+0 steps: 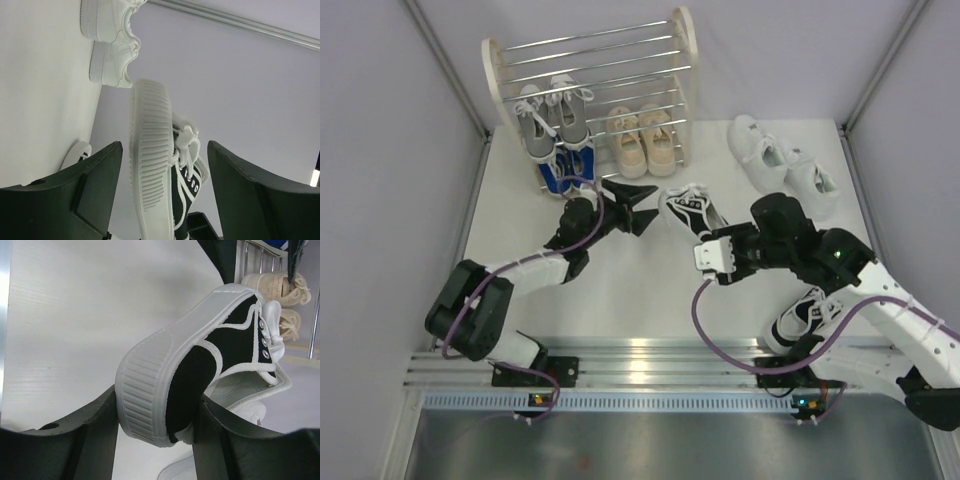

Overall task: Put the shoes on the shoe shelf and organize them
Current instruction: Pick up the shoe at the center of the board, then place the shoe at the shoe shelf.

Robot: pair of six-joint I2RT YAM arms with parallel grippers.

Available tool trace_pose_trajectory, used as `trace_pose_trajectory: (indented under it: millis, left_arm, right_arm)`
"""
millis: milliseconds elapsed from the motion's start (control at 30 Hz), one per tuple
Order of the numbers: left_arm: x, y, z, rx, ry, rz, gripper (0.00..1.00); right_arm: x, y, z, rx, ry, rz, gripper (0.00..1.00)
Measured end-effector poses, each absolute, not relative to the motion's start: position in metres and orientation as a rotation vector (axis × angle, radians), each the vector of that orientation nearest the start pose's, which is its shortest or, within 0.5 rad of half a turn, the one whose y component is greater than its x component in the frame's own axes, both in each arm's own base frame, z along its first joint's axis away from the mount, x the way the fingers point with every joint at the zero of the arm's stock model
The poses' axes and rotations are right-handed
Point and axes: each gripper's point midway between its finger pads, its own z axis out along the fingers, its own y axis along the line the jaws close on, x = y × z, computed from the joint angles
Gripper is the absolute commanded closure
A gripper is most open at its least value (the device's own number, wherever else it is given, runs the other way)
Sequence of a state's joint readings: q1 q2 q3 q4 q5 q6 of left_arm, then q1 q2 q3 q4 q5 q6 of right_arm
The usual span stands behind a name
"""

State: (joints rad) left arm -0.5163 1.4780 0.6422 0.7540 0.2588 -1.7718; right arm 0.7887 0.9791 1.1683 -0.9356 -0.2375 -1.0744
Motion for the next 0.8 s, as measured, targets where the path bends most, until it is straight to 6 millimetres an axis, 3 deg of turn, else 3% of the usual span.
trace_pose_trajectory:
  millis: [167,367,500,600,800]
  left_arm:
    - [0.34,-0.259,0.236,-0.945,1.794,-1.725,0.2]
    - [0.323,-0.225,0.226,-0.799,1.899,-1.486,0.2]
    - [0.295,-0.204,0.218,-0.649,1.985,-1.293,0.2]
    - [0.27,-0.187,0.227,-0.535,1.961,-1.203,0.2]
    - [0.222,-0.151,0.225,-0.439,1.845,-1.085,0.2]
  right_arm:
    - [0.189,0.195,0.256,-1.913,1.275,0.115,1.0]
    - [0.202,0.202,0.276,-1.918,1.249,0.071,1.0]
    - [0.222,0.215,0.287,-1.948,1.212,0.016,1.0]
    - [0.241,0.231,0.297,-1.964,1.198,-0.017,1.0]
    - [0.293,0.28,0.318,-1.948,1.151,-0.073,1.0]
